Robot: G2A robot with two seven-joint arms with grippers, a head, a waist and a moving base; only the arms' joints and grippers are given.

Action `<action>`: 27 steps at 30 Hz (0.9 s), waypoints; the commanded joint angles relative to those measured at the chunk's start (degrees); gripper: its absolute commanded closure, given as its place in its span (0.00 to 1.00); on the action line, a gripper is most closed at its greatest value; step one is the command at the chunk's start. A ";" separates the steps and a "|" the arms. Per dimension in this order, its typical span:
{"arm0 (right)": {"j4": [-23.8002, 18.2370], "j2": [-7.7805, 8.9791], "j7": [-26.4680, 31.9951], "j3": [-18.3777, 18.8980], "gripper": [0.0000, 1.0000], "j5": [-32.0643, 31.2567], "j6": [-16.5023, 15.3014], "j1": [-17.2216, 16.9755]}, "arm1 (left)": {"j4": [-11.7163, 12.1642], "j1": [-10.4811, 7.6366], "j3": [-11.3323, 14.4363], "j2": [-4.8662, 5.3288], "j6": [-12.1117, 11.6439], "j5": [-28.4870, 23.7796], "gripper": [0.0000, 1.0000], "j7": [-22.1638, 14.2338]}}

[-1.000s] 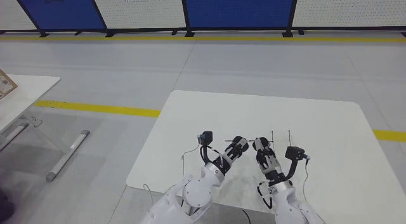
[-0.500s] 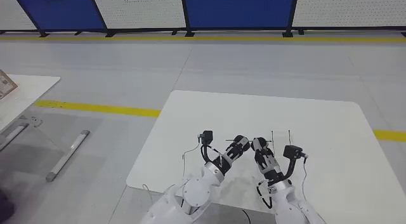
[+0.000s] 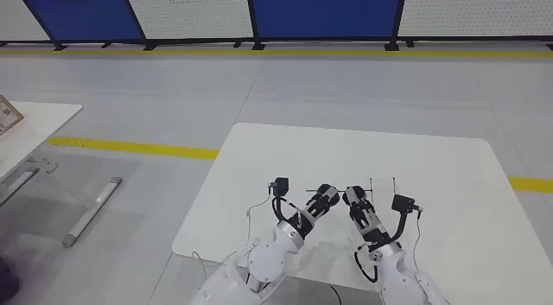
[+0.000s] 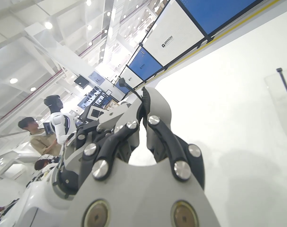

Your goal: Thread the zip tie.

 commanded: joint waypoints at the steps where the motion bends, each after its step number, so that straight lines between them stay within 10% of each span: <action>1: 0.03 -0.02 -0.35 -0.06 1.00 -0.51 0.56 0.11 | 0.01 0.04 -0.05 0.00 0.04 0.06 1.00 0.02; 22: 0.08 -0.13 -1.02 -0.79 1.00 -3.15 2.54 0.84 | -0.09 0.07 -0.51 0.01 0.26 0.44 1.00 -0.94; 24: -0.21 -0.08 -0.82 -0.58 0.62 -2.94 2.46 0.69 | -0.08 0.05 -0.63 0.01 0.47 0.44 1.00 -0.95; 27: -0.68 0.01 -1.24 -0.27 0.48 -3.19 2.05 0.20 | 0.05 0.01 -0.71 0.00 0.65 0.39 1.00 -1.02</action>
